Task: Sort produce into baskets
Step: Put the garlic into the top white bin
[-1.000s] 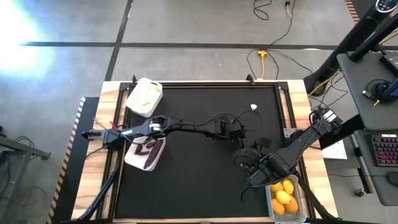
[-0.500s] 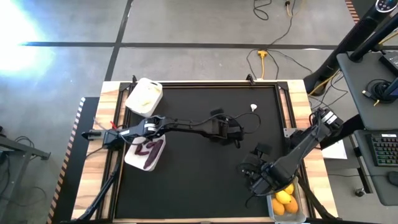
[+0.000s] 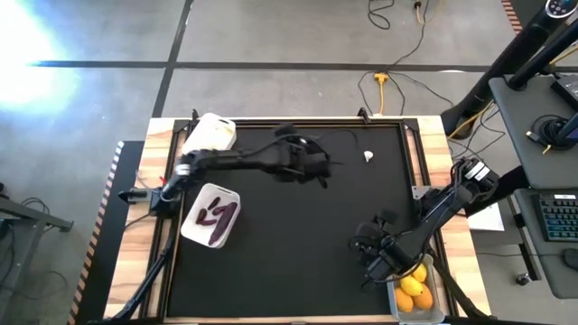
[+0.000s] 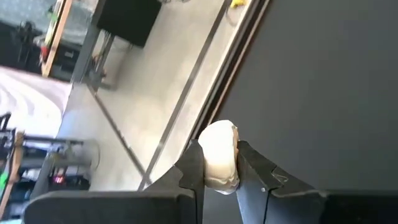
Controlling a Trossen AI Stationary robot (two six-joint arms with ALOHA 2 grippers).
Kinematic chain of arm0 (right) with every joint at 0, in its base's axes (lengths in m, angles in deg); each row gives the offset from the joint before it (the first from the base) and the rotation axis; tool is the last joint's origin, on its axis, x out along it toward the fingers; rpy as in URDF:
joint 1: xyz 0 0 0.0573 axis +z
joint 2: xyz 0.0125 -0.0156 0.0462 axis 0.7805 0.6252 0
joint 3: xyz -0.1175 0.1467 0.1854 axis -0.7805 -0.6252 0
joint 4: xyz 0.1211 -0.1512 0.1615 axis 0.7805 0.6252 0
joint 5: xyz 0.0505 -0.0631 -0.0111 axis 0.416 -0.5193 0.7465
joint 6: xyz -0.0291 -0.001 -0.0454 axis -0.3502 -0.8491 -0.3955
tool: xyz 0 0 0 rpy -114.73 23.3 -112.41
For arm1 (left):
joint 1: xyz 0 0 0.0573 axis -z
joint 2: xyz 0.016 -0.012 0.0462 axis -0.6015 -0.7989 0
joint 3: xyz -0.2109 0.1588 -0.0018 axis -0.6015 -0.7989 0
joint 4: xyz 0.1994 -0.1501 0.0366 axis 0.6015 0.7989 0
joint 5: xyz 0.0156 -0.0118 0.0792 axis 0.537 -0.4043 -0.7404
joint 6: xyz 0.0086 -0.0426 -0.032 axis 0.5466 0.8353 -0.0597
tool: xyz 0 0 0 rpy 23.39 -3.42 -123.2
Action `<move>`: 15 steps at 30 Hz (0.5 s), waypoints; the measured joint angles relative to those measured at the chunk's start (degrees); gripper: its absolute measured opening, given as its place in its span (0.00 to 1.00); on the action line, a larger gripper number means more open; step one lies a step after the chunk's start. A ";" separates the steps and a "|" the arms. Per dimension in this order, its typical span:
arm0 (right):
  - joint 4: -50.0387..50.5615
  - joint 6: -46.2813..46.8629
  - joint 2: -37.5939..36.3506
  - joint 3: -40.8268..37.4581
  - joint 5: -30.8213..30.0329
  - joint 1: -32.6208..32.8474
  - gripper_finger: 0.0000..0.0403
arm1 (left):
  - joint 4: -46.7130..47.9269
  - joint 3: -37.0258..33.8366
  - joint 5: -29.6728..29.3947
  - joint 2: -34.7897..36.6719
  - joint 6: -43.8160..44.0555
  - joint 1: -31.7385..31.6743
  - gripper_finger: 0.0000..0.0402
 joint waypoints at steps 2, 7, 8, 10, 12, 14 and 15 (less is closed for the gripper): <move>-1.24 -0.87 0.00 -0.71 -2.78 -0.02 0.81 | 1.66 -5.91 -0.04 5.66 2.14 -0.75 0.11; -2.92 -3.33 0.00 -1.60 -5.08 -3.28 0.81 | 0.90 -27.15 1.49 22.88 8.47 -2.90 0.11; -2.93 -3.88 0.00 -1.65 -5.12 -4.34 0.81 | 0.06 -31.81 2.75 26.72 10.22 -3.43 0.11; -3.12 -5.88 -0.02 -1.97 -5.19 -6.59 0.81 | -2.20 -40.77 4.90 34.00 13.03 -4.77 0.11; -3.27 -8.34 -0.02 -2.09 -5.18 -9.07 0.81 | -3.92 -48.65 8.23 40.76 15.15 -6.87 0.11; -4.16 -11.25 -0.02 -2.09 -5.20 -11.53 0.81 | -4.67 -55.63 13.42 46.15 16.26 -10.07 0.11; -5.17 -12.98 -0.02 -2.09 -5.18 -12.69 0.81 | -5.36 -58.86 15.17 48.50 17.06 -12.06 0.11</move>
